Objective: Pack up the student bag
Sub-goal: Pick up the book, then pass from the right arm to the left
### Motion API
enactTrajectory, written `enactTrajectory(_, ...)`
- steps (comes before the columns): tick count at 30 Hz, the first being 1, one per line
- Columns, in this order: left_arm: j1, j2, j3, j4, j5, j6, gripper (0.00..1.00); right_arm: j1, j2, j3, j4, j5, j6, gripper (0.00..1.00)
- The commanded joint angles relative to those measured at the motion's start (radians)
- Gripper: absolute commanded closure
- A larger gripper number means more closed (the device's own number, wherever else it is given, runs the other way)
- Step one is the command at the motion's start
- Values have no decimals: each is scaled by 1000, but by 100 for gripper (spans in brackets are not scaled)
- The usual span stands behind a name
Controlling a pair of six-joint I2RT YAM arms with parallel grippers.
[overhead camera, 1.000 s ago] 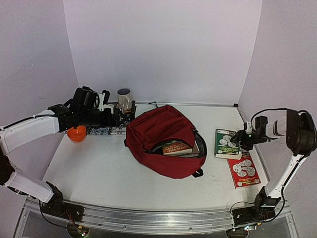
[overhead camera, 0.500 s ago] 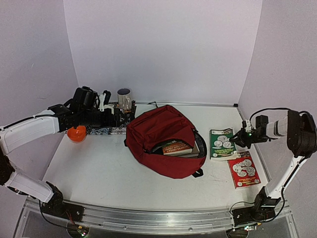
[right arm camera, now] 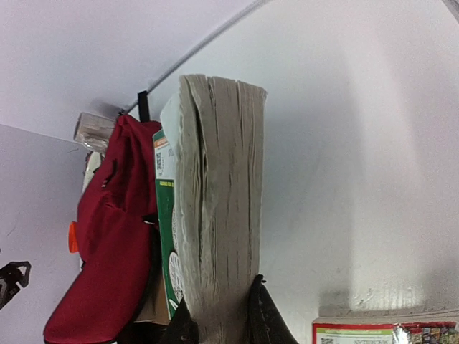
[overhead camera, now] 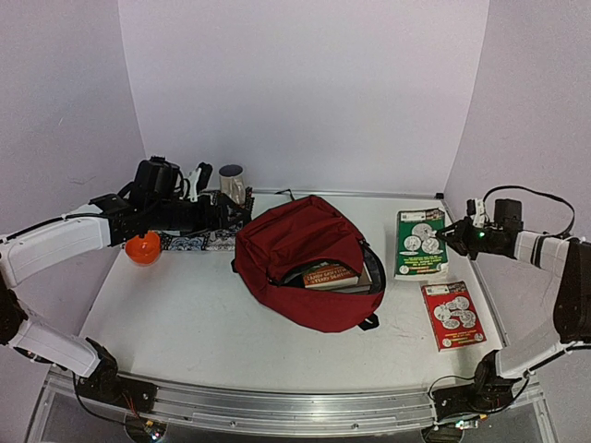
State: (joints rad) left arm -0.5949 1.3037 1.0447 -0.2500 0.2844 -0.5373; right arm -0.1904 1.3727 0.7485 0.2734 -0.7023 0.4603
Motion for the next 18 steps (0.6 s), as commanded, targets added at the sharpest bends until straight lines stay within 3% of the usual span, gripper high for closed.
enactTrajectory(1, -2, 6, 15, 113, 78, -39, 5, 63, -137, -16, 111, -78, 145, 100)
enactTrajectory(8, -24, 35, 28, 189, 122, -77, 5, 243, -251, -19, 251, -19, 312, 100)
enactTrajectory(18, -81, 59, 53, 294, 158, -109, 2, 533, -206, 58, 401, 74, 421, 100)
